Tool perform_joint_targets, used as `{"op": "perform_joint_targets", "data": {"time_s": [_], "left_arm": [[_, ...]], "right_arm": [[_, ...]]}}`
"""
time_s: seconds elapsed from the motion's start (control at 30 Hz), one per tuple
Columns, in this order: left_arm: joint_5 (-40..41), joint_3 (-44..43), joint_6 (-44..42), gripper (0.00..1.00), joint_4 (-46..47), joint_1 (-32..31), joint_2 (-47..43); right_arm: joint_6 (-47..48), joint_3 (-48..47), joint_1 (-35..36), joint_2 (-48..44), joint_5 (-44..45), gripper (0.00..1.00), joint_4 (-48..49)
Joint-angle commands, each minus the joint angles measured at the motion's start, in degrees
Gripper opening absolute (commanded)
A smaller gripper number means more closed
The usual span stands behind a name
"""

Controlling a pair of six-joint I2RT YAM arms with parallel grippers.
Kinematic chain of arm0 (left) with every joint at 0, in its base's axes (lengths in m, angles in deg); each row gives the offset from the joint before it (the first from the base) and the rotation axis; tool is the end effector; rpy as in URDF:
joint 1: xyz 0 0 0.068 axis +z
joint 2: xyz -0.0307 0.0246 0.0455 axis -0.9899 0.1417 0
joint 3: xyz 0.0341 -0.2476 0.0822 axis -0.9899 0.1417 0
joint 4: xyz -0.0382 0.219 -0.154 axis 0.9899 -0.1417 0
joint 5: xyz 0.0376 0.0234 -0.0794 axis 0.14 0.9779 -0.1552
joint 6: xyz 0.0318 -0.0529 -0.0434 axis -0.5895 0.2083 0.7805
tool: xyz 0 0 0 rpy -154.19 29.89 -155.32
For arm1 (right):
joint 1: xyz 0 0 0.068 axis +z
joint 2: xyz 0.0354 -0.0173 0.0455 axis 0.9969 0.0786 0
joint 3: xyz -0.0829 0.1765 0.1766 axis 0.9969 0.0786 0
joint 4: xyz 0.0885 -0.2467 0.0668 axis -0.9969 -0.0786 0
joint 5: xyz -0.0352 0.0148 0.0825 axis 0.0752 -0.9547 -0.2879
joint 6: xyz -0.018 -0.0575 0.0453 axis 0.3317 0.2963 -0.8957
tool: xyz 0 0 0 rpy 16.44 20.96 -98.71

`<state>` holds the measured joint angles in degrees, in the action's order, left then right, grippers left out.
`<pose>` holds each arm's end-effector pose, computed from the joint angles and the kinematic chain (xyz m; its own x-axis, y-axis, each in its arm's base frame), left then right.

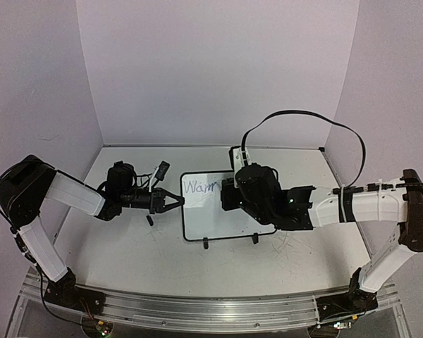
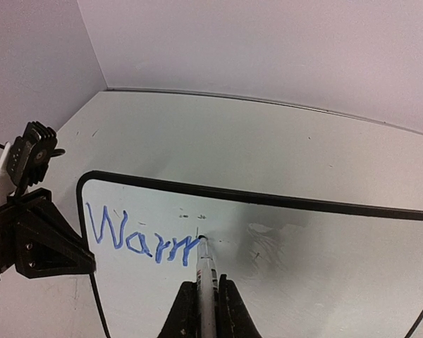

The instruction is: Write a sentence on the whiteboard

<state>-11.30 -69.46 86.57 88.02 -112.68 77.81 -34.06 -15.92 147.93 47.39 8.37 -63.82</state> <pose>0.2721 -0.2184 0.1444 -0.5812 0.0945 -0.8082 0.8010 0.2413 -0.5478 0.2111 0.3378 0.2438 -0.3637 -0.0243 -0.9312 -0.4671 0.8697 0.1597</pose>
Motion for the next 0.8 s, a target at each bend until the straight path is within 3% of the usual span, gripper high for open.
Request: {"op": "perform_joint_targets", "data": {"time_s": [0.0, 0.77], "left_arm": [[-2.79, -1.65, -0.52, 0.00, 0.33, -0.83, -1.01], [-2.59, -1.69, -0.52, 0.00, 0.31, -0.83, -0.81]], "right_arm": [[-0.78, 0.04, -1.08, -1.76, 2.37, 0.00, -0.86], [-3.62, 2.98, -0.91, -1.39, -2.03, 0.00, -3.18]]}}
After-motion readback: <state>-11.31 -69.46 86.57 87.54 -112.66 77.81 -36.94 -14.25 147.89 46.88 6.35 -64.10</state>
